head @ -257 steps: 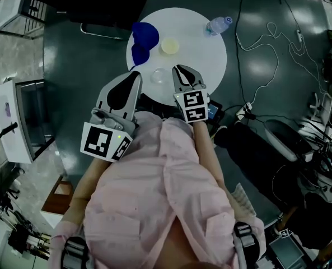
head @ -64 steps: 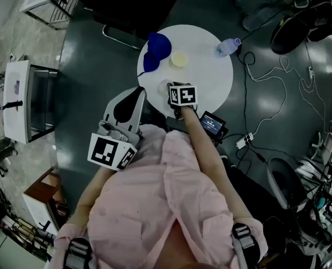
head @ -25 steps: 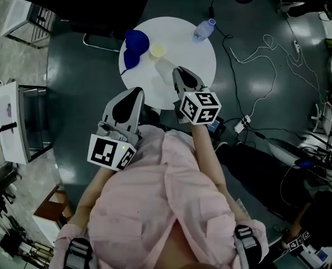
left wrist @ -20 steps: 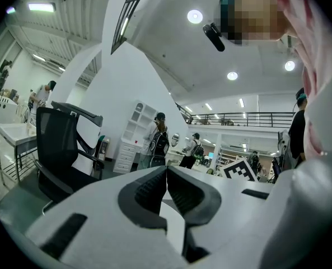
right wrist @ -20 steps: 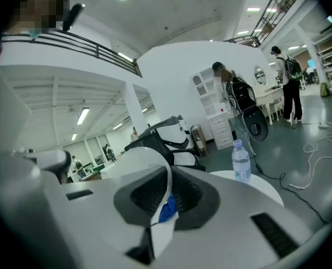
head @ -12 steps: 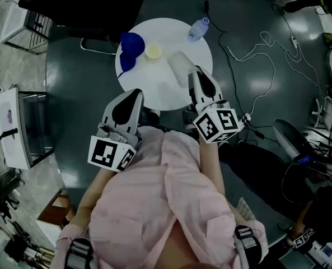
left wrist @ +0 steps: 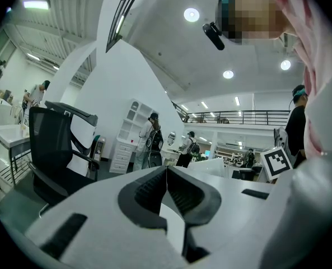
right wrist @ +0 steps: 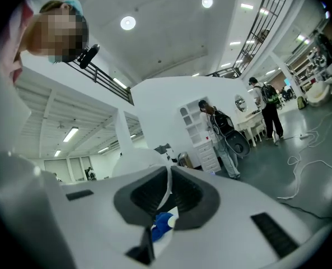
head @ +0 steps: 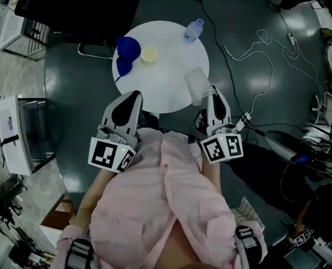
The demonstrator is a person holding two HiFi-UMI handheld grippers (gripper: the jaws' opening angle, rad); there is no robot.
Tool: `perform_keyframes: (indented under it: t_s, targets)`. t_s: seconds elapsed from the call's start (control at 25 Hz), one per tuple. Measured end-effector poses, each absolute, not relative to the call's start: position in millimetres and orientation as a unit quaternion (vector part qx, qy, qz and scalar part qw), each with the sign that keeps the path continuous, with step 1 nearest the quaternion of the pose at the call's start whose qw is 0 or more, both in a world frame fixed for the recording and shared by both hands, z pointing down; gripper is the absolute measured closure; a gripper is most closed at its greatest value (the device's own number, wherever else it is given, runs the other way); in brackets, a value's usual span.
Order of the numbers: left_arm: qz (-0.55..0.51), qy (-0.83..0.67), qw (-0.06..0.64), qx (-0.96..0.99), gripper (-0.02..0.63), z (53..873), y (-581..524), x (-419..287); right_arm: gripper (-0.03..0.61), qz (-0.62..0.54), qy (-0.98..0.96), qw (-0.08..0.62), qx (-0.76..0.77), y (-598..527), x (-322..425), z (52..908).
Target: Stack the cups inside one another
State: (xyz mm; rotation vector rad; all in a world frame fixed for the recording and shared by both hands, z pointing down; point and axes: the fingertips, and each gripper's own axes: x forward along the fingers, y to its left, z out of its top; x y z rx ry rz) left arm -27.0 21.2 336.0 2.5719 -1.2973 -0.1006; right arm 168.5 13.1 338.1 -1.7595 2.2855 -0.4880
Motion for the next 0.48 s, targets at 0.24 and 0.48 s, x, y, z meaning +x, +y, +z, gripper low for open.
perform_keyframes:
  t_s: [0.24, 0.48]
  targets:
    - [-0.035, -0.442, 0.125, 0.888, 0.595, 335.5, 17.8, -23.4, 0.538, -0.167, 0.760, 0.109, -0.619, 36.1, 180.7, 345.6]
    - [-0.035, -0.437, 0.124, 0.890, 0.595, 334.8, 12.4, -16.7, 0.538, -0.162, 0.752, 0.116, -0.628, 41.5, 190.1, 341.6]
